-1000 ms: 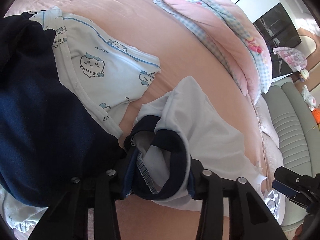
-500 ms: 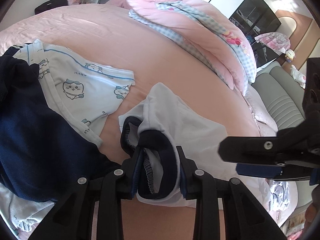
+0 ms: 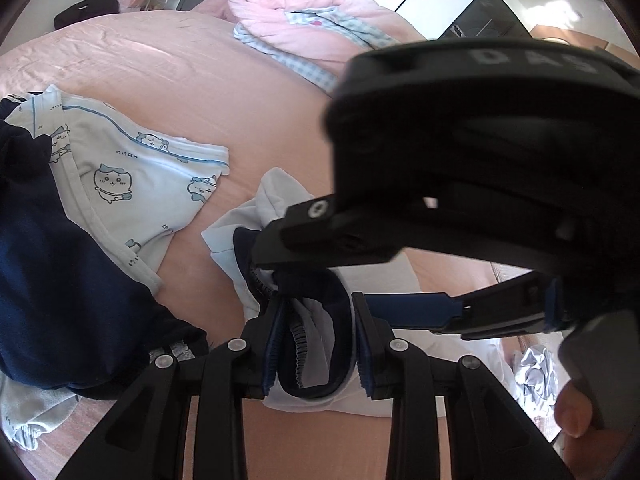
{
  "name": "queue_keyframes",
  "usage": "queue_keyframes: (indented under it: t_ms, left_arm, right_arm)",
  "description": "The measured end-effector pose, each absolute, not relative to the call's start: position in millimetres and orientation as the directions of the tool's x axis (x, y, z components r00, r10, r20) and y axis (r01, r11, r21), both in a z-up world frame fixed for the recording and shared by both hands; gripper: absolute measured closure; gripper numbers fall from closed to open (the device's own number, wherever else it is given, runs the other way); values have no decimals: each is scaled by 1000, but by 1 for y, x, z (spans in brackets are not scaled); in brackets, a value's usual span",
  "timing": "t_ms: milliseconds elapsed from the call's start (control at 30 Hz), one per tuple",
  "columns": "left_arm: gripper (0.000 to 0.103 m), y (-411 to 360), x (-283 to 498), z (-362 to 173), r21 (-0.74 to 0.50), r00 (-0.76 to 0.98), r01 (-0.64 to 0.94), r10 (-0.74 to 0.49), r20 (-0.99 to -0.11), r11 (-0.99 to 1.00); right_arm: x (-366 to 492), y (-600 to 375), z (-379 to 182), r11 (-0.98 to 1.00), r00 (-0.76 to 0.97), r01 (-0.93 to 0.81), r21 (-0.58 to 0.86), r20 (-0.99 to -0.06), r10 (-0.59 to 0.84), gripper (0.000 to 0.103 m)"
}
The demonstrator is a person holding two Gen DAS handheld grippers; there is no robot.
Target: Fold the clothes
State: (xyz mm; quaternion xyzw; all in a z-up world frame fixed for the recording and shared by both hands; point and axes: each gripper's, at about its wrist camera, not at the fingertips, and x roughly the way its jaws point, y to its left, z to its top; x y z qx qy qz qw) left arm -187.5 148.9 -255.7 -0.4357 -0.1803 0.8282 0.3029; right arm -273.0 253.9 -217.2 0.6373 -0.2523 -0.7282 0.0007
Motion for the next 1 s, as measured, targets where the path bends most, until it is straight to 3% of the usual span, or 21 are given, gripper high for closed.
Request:
queue_keyframes:
  t_ms: [467,567,700,767,867,1000]
  left_arm:
    - [75,156,-192,-256,-584,-409,-360,685,-603,-728]
    - [75,160,-192,-256,-586,-394,-371,694,-603,-720]
    - [77,168,-189,-255,-575,-379,-395,697,-609,-716]
    - [77,172,-188,-256,-576,-368,-390,695,-618,-718]
    - [74,172,-190,-259,-607,-335,-358,705,-626,-709]
    - [72,167,-195,-264,-632,-266,-288,694,-669,-719]
  right_arm:
    - [-290,260,-243,-899,-86,-303,315,-949,-304,36]
    - [-287,261,-247,-903,-89,-295,312,-950,-300,45]
    - [-281,268,-249,-882,-118,-320,346,-938,-325,68]
    - [-278,273,-251,-871,-135,-328,365,-931,-339,71]
    - [-274,281,-255,-851,-148,-351,391,-920,-362,85]
    - [-273,288,-259,-824,-157,-366,432,-902,-403,86]
